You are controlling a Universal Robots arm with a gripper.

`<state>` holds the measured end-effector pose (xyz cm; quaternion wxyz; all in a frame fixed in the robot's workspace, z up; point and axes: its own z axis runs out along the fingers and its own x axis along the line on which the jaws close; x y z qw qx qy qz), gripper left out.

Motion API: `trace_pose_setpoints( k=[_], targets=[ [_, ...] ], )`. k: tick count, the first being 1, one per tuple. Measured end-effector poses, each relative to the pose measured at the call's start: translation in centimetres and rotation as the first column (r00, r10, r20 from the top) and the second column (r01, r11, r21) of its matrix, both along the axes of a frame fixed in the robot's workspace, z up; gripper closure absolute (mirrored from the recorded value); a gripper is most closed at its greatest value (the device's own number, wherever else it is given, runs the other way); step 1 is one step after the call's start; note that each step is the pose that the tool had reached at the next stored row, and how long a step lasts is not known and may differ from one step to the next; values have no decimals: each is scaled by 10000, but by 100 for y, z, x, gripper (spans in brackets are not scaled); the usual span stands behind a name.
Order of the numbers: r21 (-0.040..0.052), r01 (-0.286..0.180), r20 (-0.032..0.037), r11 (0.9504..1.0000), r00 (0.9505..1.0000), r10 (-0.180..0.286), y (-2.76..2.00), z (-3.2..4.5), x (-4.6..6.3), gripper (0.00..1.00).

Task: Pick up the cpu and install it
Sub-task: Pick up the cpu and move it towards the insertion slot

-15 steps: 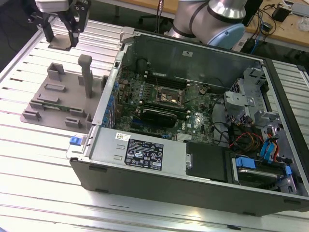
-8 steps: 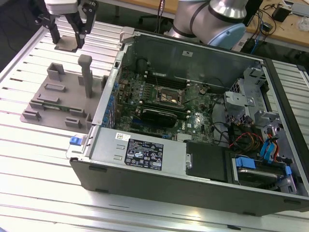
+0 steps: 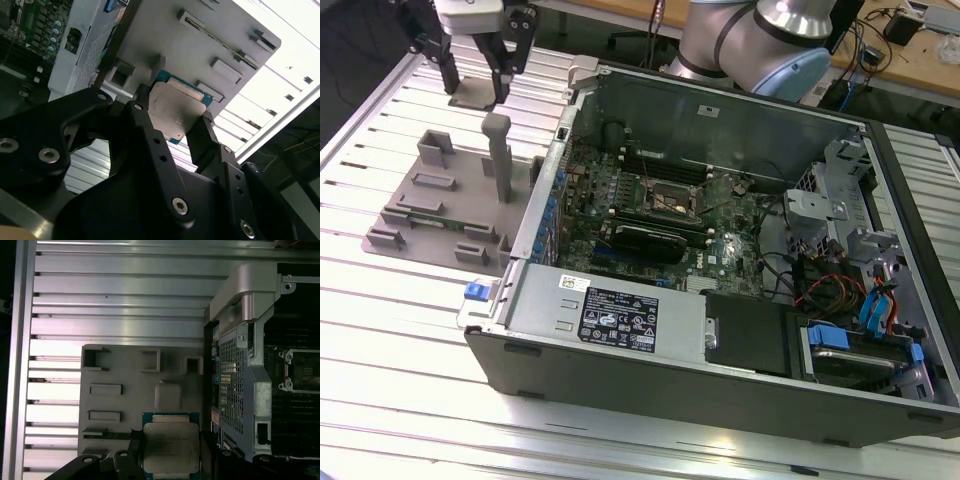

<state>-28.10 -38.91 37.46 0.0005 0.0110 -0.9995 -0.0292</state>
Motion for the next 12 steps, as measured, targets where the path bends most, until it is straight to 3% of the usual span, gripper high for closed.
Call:
trace_pose_setpoints(
  k=[2,12],
  targets=[
    [-1,-1,-1,10000,10000,1,-5,1,94,46],
    [-1,0,-1,10000,10000,0,-15,1,335,46]
  ],
)
